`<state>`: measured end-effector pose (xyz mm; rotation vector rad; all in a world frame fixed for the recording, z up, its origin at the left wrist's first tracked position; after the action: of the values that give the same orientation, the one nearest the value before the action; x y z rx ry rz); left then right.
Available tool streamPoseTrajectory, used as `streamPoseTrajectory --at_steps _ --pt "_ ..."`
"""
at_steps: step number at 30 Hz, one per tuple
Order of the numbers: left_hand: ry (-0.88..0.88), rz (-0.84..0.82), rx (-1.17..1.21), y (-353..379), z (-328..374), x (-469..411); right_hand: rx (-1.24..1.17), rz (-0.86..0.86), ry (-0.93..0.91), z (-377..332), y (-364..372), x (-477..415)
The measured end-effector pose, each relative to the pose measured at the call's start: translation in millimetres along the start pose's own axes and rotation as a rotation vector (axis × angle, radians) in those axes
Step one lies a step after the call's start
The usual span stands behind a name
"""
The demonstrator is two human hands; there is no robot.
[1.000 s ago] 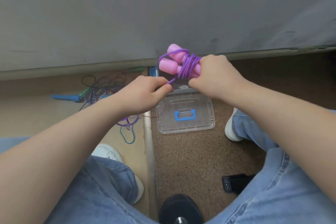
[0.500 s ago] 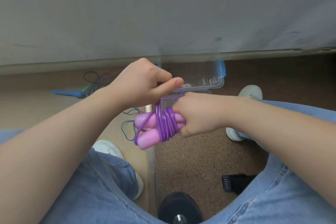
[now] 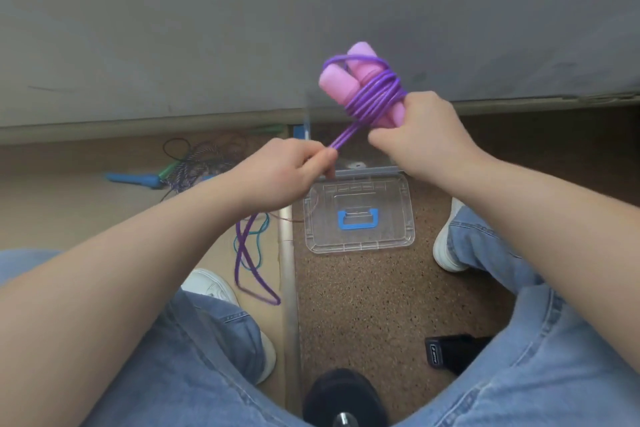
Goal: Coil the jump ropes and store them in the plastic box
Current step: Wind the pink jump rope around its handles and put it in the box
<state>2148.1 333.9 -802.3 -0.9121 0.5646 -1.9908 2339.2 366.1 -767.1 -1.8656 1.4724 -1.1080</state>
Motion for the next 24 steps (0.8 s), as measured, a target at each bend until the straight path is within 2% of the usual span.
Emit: streamPoseTrajectory --at_steps 2,6,8,11,14,17,19,21,24 --pt "0.077 -0.033 -0.037 3 5 0 0.221 -0.039 0.033 13 3 -6" --pt "0.423 0.033 -0.433 6 17 5 0.409 -0.196 0.024 15 33 6" --pt "0.517 0.082 -0.540 5 21 9 0.520 -0.297 -0.021 12 44 17" --pt "0.470 0.259 -0.364 -14 16 5 0.557 -0.565 -0.225 -1 58 38" --pt "0.268 0.348 -0.200 -30 2 -1 0.392 -0.665 -0.425 -26 57 52" --pt "0.100 0.316 -0.119 -29 -4 -3 0.229 -0.718 -0.482 -34 44 51" --pt "-0.030 0.219 0.060 -25 -16 -11 0.026 -0.758 -0.429 -36 35 50" --pt "-0.060 0.134 0.254 -22 -22 -13 -0.248 -0.714 -0.339 -38 26 45" --pt "-0.010 0.124 0.274 -16 -24 -14 -0.461 -0.479 -0.186 -33 18 27"
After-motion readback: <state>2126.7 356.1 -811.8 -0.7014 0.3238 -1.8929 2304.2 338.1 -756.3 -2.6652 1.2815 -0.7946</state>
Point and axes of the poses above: each hand's wrist, its own x-axis away from the middle knuckle, its own y-axis out of the palm, z = x × y, the point moved 3 cm from there along -x, towards the middle knuckle, and after that the axes turned 3 degrees about -z, right-handed, at the moved point
